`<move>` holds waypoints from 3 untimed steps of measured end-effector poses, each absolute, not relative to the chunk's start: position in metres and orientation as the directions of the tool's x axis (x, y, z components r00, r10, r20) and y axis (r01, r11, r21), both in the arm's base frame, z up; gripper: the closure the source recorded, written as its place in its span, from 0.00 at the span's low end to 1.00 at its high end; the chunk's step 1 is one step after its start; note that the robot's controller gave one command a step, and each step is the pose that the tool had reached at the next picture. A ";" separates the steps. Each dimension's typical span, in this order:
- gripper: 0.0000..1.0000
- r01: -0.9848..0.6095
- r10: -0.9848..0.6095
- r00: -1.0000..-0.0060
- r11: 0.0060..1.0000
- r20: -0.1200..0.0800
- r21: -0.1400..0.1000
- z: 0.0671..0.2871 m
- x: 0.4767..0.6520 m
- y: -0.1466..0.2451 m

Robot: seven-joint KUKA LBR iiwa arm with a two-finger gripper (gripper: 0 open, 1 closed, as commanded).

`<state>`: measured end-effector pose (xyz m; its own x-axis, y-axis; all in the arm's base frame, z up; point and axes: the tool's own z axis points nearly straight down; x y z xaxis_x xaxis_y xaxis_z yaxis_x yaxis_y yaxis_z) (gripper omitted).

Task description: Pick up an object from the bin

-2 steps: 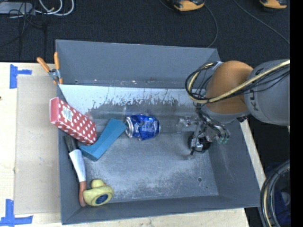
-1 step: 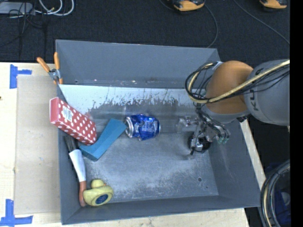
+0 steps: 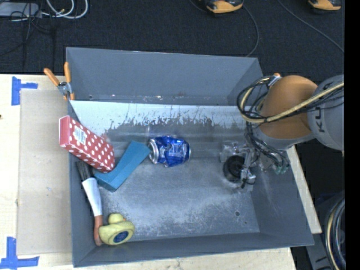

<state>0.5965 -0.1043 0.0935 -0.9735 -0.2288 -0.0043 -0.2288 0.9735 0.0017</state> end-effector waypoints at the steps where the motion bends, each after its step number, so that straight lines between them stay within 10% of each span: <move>1: 0.00 -0.171 -0.171 -0.985 0.985 -0.006 0.000 0.091 0.590 -0.126; 2: 1.00 -0.089 -0.089 -0.996 0.996 -0.003 0.003 0.069 0.590 -0.142; 3: 1.00 -0.091 -0.091 -0.996 0.996 -0.003 0.003 0.069 0.590 -0.142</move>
Offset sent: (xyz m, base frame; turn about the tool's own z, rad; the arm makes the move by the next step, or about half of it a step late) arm -0.0069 -0.0385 -0.0235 0.1422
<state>0.5899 -0.1415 0.0694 -0.9959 -0.0907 -0.0031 -0.0907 0.9959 0.0031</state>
